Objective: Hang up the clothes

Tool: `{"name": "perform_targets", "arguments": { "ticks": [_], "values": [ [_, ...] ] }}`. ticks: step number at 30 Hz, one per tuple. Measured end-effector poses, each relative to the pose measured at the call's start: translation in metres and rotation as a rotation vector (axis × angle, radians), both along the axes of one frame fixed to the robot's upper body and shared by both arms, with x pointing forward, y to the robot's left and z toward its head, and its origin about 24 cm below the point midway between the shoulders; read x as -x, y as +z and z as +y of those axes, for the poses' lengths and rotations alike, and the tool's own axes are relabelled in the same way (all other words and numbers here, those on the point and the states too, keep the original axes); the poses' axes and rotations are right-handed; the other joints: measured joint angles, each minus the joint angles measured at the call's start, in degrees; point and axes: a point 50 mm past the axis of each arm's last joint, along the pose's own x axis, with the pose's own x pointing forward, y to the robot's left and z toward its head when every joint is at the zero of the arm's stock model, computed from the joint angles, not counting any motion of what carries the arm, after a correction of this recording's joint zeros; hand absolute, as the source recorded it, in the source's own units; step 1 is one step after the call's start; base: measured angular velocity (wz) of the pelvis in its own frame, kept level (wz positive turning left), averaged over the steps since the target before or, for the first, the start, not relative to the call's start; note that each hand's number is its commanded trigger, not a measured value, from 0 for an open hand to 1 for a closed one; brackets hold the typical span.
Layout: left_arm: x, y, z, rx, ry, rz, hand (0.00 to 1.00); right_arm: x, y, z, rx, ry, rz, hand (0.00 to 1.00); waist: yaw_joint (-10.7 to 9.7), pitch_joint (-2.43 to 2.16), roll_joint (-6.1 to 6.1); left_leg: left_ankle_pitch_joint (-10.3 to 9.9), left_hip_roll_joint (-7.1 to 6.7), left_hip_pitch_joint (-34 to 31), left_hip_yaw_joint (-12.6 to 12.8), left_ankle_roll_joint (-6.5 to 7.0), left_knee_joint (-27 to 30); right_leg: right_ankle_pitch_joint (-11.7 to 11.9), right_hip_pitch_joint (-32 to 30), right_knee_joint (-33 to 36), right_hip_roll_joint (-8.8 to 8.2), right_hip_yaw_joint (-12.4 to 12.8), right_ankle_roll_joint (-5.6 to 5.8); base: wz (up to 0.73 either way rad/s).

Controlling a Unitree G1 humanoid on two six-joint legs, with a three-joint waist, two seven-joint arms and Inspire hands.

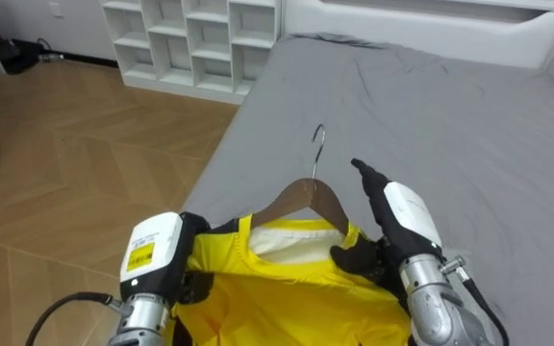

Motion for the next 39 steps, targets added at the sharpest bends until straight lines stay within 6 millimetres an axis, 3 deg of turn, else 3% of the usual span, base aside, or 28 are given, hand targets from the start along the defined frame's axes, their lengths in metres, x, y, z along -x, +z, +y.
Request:
{"name": "perform_targets", "arguments": {
  "ticks": [15, 16, 17, 19, 21, 39],
  "values": [
    [-0.004, 0.011, -0.001, -0.055, -0.046, -0.059, 1.0, 0.005, -0.005, 0.0, -0.019, 0.04, 0.031, 0.0, -1.5, -0.12, 0.22, 0.1, -0.2, 0.6, -0.7, 0.2, 0.3, -0.1, 1.0, -0.1, 0.0, 0.1, 0.19, 0.02],
    [-0.004, 0.011, -0.002, -0.054, -0.048, -0.059, 1.0, 0.006, -0.007, -0.001, -0.02, 0.035, 0.037, 0.13, -1.5, -0.12, 0.21, 0.1, -0.21, 0.6, -0.7, 0.22, 0.3, -0.1, 1.1, 0.0, -0.01, 0.1, 0.19, 0.0],
    [-0.004, 0.011, -0.002, -0.053, -0.048, -0.059, 1.0, 0.008, -0.008, -0.002, -0.022, 0.031, 0.043, 0.45, -1.5, -0.13, 0.21, 0.1, -0.21, 0.6, -0.7, 0.23, 0.4, -0.1, 1.1, 0.0, -0.01, 0.1, 0.19, 0.0],
    [-0.004, 0.011, -0.003, -0.051, -0.048, -0.059, 1.0, 0.009, -0.011, -0.003, -0.025, 0.028, 0.052, 0.67, -1.4, -0.13, 0.21, 0.1, -0.21, 0.6, -0.7, 0.23, 0.4, -0.1, 1.1, 0.0, -0.02, 0.2, 0.19, 0.0],
    [-0.003, 0.011, -0.004, -0.051, -0.051, -0.058, 1.0, 0.01, -0.014, -0.004, -0.045, 0.018, 0.068, 1.0, -1.3, -0.16, 0.21, 0.1, -0.21, 0.7, -0.7, 0.23, 0.4, -0.1, 1.1, 0.0, -0.03, 0.2, 0.19, 0.0],
    [-0.003, 0.01, -0.01, -0.055, -0.057, -0.06, 1.0, 0.012, -0.024, -0.008, -0.075, 0.011, 0.147, 1.0, -1.3, -0.38, 0.33, 0.1, -0.1, 2.2, -0.1, 0.23, 0.0, -0.1, 2.2, 0.0, -0.04, 0.5, 0.19, -0.01]
  ]
}}
